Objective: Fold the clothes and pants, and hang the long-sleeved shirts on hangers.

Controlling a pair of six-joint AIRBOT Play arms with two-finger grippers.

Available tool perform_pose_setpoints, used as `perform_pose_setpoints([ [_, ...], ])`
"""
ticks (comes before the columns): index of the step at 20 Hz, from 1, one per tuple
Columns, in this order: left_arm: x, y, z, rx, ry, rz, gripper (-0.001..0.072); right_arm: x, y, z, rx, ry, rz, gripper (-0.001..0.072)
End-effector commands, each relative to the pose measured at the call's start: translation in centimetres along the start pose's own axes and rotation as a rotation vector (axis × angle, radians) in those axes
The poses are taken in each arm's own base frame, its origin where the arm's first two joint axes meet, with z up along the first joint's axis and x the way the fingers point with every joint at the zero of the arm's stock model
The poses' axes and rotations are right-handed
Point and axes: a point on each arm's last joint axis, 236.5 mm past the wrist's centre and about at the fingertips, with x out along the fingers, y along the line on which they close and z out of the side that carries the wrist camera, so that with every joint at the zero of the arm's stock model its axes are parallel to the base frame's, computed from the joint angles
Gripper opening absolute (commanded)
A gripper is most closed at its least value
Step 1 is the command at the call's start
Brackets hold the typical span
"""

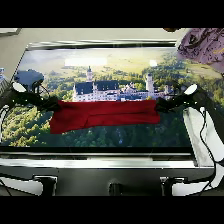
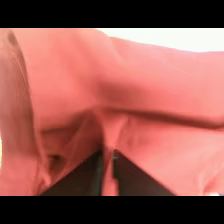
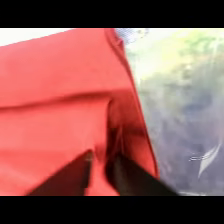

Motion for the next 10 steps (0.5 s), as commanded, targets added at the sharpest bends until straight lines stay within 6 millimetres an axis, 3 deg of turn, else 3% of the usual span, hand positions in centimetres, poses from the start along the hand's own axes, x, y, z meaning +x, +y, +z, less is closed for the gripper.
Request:
perform_pose_setpoints([
  [1, -0.1, -0.1, 1.2, -0.008, -0.032, -0.001, 0.0303, -0.5, 0.6, 0.5, 0.093, 0.011, 0.030, 0.0385],
  [3, -1.3, -0.7, 2.5, 0.010, -0.068, -0.002, 0.0507, -3.7, 1.9, 2.4, 0.107, -0.015, 0.095, 0.0425],
  [4, -2.2, -1.1, 3.1, 0.022, -0.089, -0.004, 0.0581, -5.6, 1.4, 3.5, 0.113, -0.038, 0.100, 0.0443],
  [5, -3.3, -1.7, 3.9, 0.038, -0.114, -0.005, 0.0612, -7.3, 0.3, 4.1, 0.133, -0.055, 0.102, 0.0492],
  [7, -5.5, -2.7, 5.3, 0.047, -0.168, -0.008, 0.0619, -8.6, -2.4, 3.8, 0.192, -0.037, 0.137, 0.0528],
  [10, -8.1, -3.9, 6.8, 0.059, -0.239, -0.012, 0.0619, -6.6, -3.4, 1.2, 0.204, 0.112, 0.250, 0.0639],
])
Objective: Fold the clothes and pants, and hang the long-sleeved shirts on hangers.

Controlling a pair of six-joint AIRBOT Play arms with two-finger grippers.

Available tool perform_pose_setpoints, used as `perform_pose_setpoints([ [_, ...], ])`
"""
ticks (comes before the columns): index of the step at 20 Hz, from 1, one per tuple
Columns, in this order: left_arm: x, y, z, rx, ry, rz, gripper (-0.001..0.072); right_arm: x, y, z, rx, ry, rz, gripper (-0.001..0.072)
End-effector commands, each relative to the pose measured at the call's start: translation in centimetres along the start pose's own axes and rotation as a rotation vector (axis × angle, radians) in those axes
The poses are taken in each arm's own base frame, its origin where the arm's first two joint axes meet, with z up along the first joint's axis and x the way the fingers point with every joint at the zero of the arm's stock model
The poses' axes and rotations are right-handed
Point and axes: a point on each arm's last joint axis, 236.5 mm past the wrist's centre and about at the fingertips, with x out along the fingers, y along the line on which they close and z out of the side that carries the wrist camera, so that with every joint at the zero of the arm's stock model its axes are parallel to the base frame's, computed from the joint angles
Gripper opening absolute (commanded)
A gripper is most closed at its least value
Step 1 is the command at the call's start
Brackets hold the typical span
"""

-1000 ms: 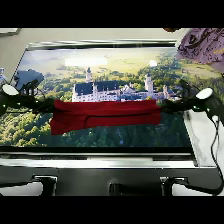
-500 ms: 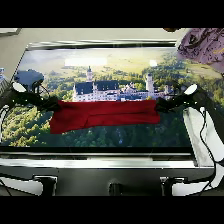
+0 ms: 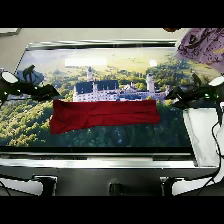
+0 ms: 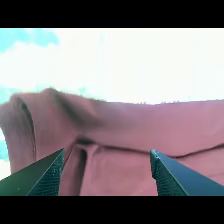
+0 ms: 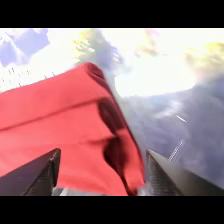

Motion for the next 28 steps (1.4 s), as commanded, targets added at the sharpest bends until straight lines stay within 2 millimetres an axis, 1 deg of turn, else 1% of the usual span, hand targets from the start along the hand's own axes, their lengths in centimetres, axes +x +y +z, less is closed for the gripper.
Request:
perform_pose_setpoints([
  [1, -2.5, -1.2, 2.2, 0.001, -0.073, -0.003, 0.0619, 1.2, -1.4, -2.4, 0.027, 0.156, 0.107, 0.0664],
  [3, -2.8, -1.4, 2.5, -0.007, -0.083, -0.005, 0.0619, 3.6, -1.3, -2.7, 0.040, 0.176, 0.161, 0.0663],
  [5, -2.8, -1.4, 2.5, -0.019, -0.083, -0.005, 0.0619, 5.4, -1.4, -2.6, 0.055, 0.164, 0.189, 0.0663],
  [7, -2.8, -1.4, 2.6, -0.021, -0.084, -0.006, 0.0619, 7.1, -1.5, -2.9, 0.054, 0.176, 0.180, 0.0660],
  [11, -2.8, -1.4, 2.5, -0.040, -0.083, -0.006, 0.0618, 9.4, -0.5, -3.2, 0.021, 0.175, 0.161, 0.0651],
  [12, -2.8, -1.4, 2.5, -0.042, -0.083, -0.007, 0.0618, 9.8, 0.0, -3.4, 0.009, 0.178, 0.158, 0.0614],
  [14, -2.7, -1.4, 2.5, -0.059, -0.083, -0.009, 0.0618, 10.7, 1.1, -4.0, -0.023, 0.196, 0.151, 0.0461],
  [15, -2.8, -1.7, 2.6, -0.066, -0.083, -0.020, 0.0617, 11.0, 1.5, -4.3, -0.039, 0.201, 0.146, 0.0223],
  [16, -2.8, -2.2, 2.6, -0.072, -0.085, -0.040, 0.0615, 10.9, 2.0, -4.3, -0.053, 0.197, 0.147, 0.0043],
  [17, -2.8, -2.9, 2.7, -0.078, -0.086, -0.065, 0.0612, 10.4, 2.5, -4.1, -0.070, 0.180, 0.146, 0.0030],
  [18, -2.6, -3.6, 2.6, -0.081, -0.084, -0.087, 0.0578, 9.3, 3.1, -3.5, -0.089, 0.143, 0.139, 0.0029],
  [19, -2.3, -4.6, 2.5, -0.077, -0.076, -0.112, 0.0392, 7.9, 3.6, -3.0, -0.093, 0.108, 0.117, 0.0028],
  [20, -2.0, -5.7, 2.2, -0.068, -0.067, -0.130, 0.0136, 6.2, 4.1, -2.6, -0.090, 0.079, 0.081, 0.0028],
  [21, -1.4, -7.0, 1.9, -0.052, -0.054, -0.143, 0.0020, 4.3, 4.7, -2.5, -0.094, 0.057, 0.054, 0.0028],
  [22, -0.5, -8.5, 1.3, -0.043, -0.031, -0.156, 0.0017, 2.3, 5.1, -2.5, -0.111, 0.035, 0.016, 0.0027],
  [24, 2.0, -11.8, -0.4, -0.050, 0.029, -0.176, 0.0017, -1.6, 5.5, -2.5, -0.141, -0.027, -0.071, 0.0027],
  [26, 5.4, -15.5, -2.7, -0.041, 0.093, -0.190, 0.0017, -5.1, 5.6, -1.9, -0.148, -0.120, -0.148, 0.0027],
  [28, 9.0, -19.8, -5.5, -0.025, 0.144, -0.215, 0.0017, -8.3, 5.7, -1.6, -0.158, -0.216, -0.215, 0.0028],
])
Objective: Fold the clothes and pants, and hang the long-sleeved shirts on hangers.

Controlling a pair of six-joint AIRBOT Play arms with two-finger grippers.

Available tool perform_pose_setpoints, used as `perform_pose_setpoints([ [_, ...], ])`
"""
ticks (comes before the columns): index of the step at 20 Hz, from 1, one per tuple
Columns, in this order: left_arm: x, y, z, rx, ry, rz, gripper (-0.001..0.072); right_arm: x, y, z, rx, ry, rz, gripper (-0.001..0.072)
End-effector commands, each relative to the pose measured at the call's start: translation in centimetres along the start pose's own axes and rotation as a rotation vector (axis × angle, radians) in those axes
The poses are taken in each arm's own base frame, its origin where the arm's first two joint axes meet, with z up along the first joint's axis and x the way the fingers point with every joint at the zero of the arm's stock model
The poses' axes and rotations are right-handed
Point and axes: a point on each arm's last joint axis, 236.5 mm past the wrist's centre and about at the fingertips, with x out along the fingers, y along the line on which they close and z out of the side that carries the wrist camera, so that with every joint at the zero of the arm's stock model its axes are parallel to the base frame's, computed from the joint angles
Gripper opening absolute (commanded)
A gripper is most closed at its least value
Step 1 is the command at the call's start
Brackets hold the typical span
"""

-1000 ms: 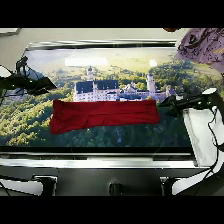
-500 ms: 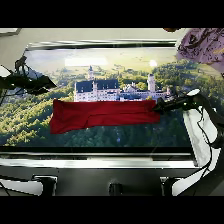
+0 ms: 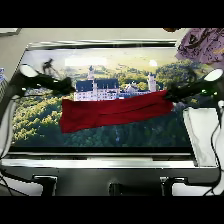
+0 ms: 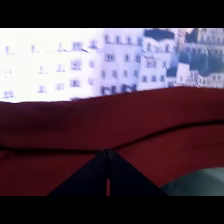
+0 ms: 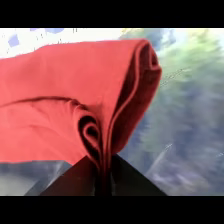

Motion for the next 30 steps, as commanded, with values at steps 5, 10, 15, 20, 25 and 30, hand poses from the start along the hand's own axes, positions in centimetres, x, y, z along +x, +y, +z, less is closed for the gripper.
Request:
perform_pose_setpoints([
  [5, 13.9, -14.8, -8.9, -0.083, 0.123, -0.241, 0.0016, -9.6, -0.9, -1.3, 0.032, -0.166, -0.217, 0.0028],
  [10, 20.2, -21.3, -14.1, -0.213, 0.173, -0.378, 0.0016, -12.9, -1.0, -2.7, 0.057, -0.218, -0.275, 0.0028],
  [15, 23.7, -26.2, -16.4, -0.213, 0.222, -0.467, 0.0015, -13.3, -0.8, -4.4, 0.121, -0.177, -0.275, 0.0028],
  [20, 25.9, -27.5, -18.4, -0.282, 0.273, -0.467, 0.0014, -13.2, -0.4, -4.5, 0.128, -0.172, -0.256, 0.0028],
  [25, 24.0, -27.7, -17.0, -0.223, 0.269, -0.468, 0.0011, -13.2, 0.0, -3.9, 0.132, -0.195, -0.236, 0.0028],
  [30, 14.3, -20.4, -10.2, 0.117, 0.184, -0.184, 0.0012, -12.2, 4.9, -3.4, 0.166, -0.209, -0.054, 0.0028],
])
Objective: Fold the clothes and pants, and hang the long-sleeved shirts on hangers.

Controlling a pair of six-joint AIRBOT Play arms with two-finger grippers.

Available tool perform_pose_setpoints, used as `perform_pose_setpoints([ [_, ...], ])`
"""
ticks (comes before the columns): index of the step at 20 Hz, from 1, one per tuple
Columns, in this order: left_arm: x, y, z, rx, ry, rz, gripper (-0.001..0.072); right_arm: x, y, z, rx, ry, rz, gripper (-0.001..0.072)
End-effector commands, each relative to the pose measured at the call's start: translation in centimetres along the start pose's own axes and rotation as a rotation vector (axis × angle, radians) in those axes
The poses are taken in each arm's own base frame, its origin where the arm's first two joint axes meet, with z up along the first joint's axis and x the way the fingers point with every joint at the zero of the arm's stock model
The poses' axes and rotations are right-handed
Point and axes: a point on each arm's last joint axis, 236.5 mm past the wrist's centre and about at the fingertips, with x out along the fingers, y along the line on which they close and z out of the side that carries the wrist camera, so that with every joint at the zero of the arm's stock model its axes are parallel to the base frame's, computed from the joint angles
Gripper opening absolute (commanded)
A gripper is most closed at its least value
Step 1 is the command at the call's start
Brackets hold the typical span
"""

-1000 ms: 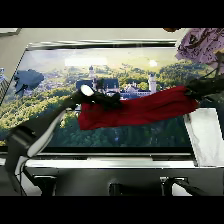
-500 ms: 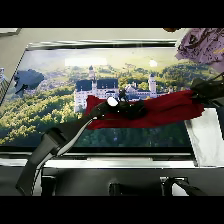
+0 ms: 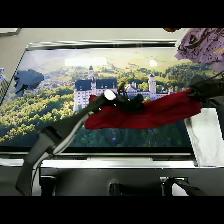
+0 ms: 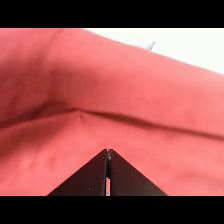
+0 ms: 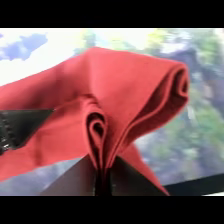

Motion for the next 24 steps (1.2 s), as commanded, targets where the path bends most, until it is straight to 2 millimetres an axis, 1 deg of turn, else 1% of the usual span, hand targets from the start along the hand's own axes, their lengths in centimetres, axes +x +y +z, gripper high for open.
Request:
perform_pose_setpoints([
  [1, -10.6, 3.5, 3.3, 0.208, -0.036, 0.310, 0.0012, 0.2, 4.5, -0.6, 0.039, 0.005, 0.124, 0.0028],
  [2, -14.7, 4.1, 4.5, 0.246, -0.074, 0.396, 0.0012, 0.5, 6.3, -1.2, 0.022, 0.007, 0.144, 0.0028],
  [3, -18.6, 4.4, 5.5, 0.268, -0.115, 0.465, 0.0013, 0.9, 8.5, -2.0, -0.001, 0.009, 0.173, 0.0028],
  [5, -26.5, 4.7, 7.1, 0.285, -0.212, 0.582, 0.0014, 1.6, 12.9, -3.6, -0.030, 0.004, 0.225, 0.0028],
  [6, -29.7, 4.6, 7.5, 0.280, -0.254, 0.615, 0.0014, 2.1, 14.7, -4.4, -0.042, -0.006, 0.238, 0.0028],
  [8, -35.0, 3.9, 7.7, 0.285, -0.322, 0.631, 0.0014, 3.7, 18.4, -6.3, -0.067, -0.004, 0.262, 0.0028],
  [10, -39.1, 3.6, 7.5, 0.263, -0.375, 0.639, 0.0014, 6.2, 21.7, -8.8, -0.086, 0.033, 0.292, 0.0028],
  [12, -42.1, 3.9, 7.4, 0.259, -0.408, 0.655, 0.0014, 9.0, 24.1, -11.1, -0.083, 0.076, 0.303, 0.0028],
  [13, -43.4, 4.3, 7.3, 0.242, -0.420, 0.667, 0.0015, 10.3, 25.1, -12.0, -0.083, 0.089, 0.309, 0.0028],
  [15, -45.2, 5.2, 7.2, 0.212, -0.431, 0.681, 0.0015, 12.9, 27.0, -13.6, -0.079, 0.108, 0.329, 0.0028],
  [17, -46.4, 6.1, 7.2, 0.208, -0.429, 0.698, 0.0015, 15.1, 28.8, -15.0, -0.075, 0.124, 0.360, 0.0028],
  [19, -47.2, 6.7, 7.3, 0.193, -0.436, 0.705, 0.0016, 17.2, 29.5, -16.0, -0.052, 0.152, 0.369, 0.0028],
  [21, -47.7, 6.9, 7.4, 0.186, -0.442, 0.708, 0.0016, 19.1, 29.4, -16.9, -0.026, 0.193, 0.358, 0.0028],
  [24, -47.9, 7.1, 7.5, 0.182, -0.446, 0.710, 0.0016, 20.8, 29.0, -17.6, -0.022, 0.219, 0.341, 0.0028],
])
